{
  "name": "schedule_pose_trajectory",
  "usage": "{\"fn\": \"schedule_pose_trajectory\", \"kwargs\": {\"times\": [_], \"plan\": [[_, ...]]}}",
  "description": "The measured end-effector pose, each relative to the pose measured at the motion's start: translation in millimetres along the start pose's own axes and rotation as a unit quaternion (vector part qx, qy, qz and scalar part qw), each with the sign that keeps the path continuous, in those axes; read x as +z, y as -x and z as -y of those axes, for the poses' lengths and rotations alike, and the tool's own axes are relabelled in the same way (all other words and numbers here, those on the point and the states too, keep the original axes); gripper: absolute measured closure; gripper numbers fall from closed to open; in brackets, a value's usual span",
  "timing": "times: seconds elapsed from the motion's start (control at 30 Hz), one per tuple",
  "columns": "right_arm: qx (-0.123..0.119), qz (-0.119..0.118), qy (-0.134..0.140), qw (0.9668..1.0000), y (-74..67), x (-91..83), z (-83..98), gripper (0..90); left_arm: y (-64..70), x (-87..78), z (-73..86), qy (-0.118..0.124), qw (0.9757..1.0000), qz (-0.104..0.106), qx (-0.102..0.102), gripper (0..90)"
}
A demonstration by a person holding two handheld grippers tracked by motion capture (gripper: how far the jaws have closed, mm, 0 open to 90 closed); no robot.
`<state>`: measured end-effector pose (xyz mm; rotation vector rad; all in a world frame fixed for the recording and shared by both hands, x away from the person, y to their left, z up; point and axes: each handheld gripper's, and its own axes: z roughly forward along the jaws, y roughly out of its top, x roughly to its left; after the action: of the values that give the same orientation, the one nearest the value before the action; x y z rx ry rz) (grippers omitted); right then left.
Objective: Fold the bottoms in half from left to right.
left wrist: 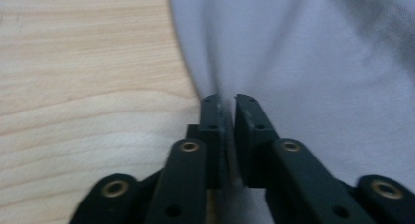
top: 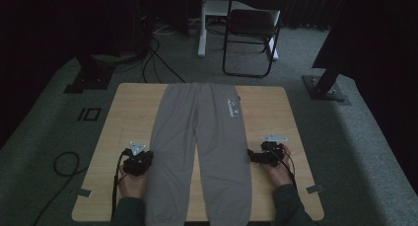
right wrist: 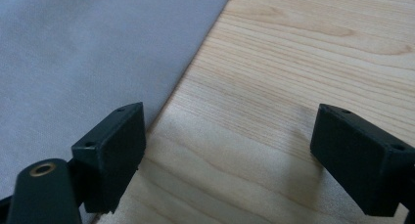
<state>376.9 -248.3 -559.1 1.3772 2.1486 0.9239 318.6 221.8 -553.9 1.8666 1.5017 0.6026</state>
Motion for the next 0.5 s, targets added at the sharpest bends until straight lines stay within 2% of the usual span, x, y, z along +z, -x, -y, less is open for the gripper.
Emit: {"fn": "schedule_pose_trajectory", "kwargs": {"times": [0.13,0.2,0.3,0.4,0.5], "plan": [[-0.002,-0.001,-0.001,1.0000,0.0,-0.7,0.5,13.4,-1.5,-2.8,0.5,-0.006,0.9999,-0.012,-0.002,87.4],[-0.003,-0.002,-0.001,1.0000,0.1,-1.1,1.0,13.3,-1.9,-3.5,0.6,-0.006,0.9999,-0.010,-0.006,88.0],[-0.008,-0.008,0.000,0.9999,0.0,-2.1,2.0,13.3,0.9,-6.5,-1.3,0.003,1.0000,0.005,0.000,88.2],[-0.009,-0.010,-0.001,0.9999,0.1,-3.0,2.8,13.3,7.7,-14.6,-8.1,0.029,0.9991,0.030,0.000,88.4],[-0.010,-0.012,-0.001,0.9999,0.3,-3.6,3.3,13.4,20.3,-22.2,-20.0,0.049,0.9973,0.046,0.031,88.5]]}}
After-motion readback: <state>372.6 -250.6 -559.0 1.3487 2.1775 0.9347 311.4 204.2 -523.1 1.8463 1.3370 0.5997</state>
